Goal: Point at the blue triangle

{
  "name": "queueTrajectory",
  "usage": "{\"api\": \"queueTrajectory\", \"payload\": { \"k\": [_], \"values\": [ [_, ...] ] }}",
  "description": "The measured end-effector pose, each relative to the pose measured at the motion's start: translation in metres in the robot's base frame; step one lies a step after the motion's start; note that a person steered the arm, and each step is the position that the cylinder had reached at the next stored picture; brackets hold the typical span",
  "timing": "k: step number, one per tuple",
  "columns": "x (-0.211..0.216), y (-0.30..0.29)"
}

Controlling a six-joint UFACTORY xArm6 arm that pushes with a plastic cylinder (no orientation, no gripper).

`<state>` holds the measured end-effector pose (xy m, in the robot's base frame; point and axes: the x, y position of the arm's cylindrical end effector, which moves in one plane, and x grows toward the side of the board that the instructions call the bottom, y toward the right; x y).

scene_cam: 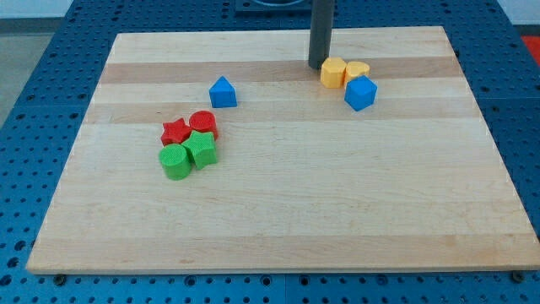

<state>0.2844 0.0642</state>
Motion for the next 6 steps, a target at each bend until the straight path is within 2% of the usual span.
{"api": "queueTrajectory", "payload": {
  "k": [3,4,6],
  "values": [
    [0.001,0.006],
    [0.0,-0.022],
    [0.0,-0.116]
  ]
}}
